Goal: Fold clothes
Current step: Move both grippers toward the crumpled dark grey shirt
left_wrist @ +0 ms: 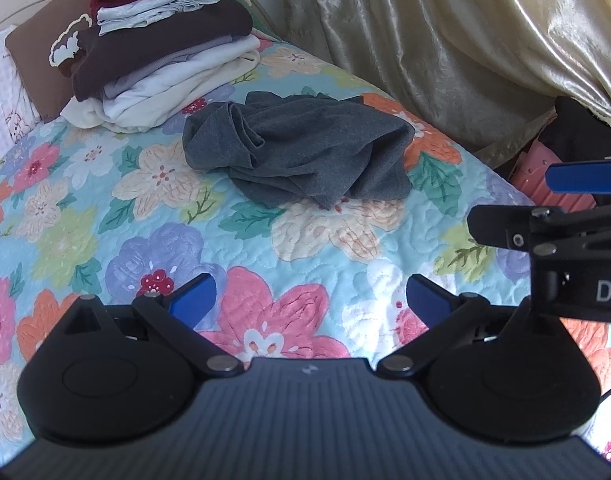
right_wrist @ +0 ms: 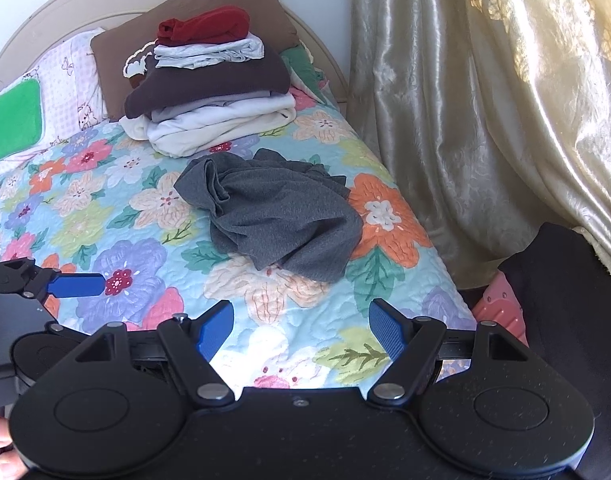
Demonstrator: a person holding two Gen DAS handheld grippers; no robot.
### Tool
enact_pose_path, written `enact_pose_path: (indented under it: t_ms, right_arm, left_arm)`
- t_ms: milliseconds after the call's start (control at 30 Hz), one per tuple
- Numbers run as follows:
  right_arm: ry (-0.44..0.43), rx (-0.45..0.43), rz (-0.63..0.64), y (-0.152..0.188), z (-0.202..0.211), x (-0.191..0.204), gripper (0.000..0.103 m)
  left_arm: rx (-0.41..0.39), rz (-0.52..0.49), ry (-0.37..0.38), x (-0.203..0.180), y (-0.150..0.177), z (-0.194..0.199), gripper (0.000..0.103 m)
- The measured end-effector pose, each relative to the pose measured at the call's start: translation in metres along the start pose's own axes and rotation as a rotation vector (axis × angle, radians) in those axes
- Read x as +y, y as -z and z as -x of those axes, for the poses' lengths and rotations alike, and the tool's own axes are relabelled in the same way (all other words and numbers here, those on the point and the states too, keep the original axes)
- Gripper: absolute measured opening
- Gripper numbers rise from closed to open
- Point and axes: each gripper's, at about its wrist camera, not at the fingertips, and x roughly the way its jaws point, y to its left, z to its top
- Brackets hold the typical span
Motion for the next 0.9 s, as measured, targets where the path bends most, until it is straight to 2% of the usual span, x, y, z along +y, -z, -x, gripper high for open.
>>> enact_pose_path:
  t_ms: [233, 733, 800, 900]
  right_arm:
    - [-0.012, 0.006, -0.043, 0.001, -0.003, -0.005, 0.079]
    - [0.001, 0.037, -0.064, 0.003, -0.011, -0.012, 0.079]
    - [-0.026, 0.031, -0.085, 0.003, -0.016, -0.016, 0.079]
    - [-0.129, -0.009, -0.137, -0.004, -0.035, -0.032, 0.080]
  left_arm:
    - [0.019, 0.015, -0.027, 0.006, 0.000, -0.006, 0.103]
    - [0.043, 0.039, -0.013, 0.011, 0.003, -0.011, 0.103]
    - [0.047, 0.056, 0.000, 0.016, 0.003, -0.015, 0.103]
    - [0.015, 0.098, 0.052, 0.034, -0.008, -0.026, 0.103]
